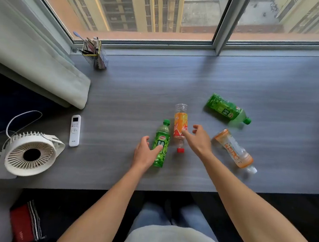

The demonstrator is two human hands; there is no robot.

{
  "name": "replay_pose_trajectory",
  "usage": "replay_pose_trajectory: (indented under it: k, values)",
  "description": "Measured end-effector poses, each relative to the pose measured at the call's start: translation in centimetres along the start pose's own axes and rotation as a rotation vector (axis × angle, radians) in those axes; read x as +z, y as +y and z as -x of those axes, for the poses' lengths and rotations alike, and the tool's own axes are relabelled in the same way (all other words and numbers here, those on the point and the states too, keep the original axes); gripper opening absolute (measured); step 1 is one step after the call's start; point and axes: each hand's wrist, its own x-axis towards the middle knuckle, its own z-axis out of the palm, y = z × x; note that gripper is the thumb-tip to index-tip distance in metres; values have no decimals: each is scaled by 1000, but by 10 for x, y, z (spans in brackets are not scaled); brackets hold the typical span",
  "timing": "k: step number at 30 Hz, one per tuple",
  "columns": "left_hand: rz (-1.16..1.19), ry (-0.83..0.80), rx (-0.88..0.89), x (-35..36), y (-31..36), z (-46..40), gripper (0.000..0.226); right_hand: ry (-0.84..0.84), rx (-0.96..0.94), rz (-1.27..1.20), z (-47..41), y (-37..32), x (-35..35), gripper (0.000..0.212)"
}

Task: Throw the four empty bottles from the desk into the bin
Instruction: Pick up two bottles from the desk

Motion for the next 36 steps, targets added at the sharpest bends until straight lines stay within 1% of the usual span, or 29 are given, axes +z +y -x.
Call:
replay_pose_trajectory:
  k: [4,7,10,13,17,19,23,27,28,31,33,36]
  values:
    - [-32,25,3,20,9,-15,98,8,54,-12,-28,-12,15,89]
    - [-60,71,-4,38,6,-20,99,15,75,31,-42,-10,31,93]
    - [-121,141,17,51,0,-25,96,48,69,90,-51,-5,42,88]
    - [-117,168,14,58,-7,-28,86,71,53,114,-56,1,47,79]
    - [-106,171,5,58,-13,-26,74,21,32,71,-51,12,39,64]
    - [-80,151,-13,52,-15,-19,69,-16,18,41,-40,19,29,59]
    - [-47,92,-44,38,-22,6,60,-87,-11,38,-4,44,0,55]
    - [-92,-14,-60,34,-38,43,62,-196,-45,30,39,90,-26,31]
    - [-110,-39,-59,35,-42,52,63,-210,-47,48,49,103,-32,30]
    - [-203,-106,-21,39,-59,76,68,-243,-7,119,81,143,-46,40]
    - [-268,-157,7,42,-69,88,64,-263,59,132,101,170,-51,43]
    - [-386,-254,81,45,-82,96,63,-252,149,144,126,203,-55,48]
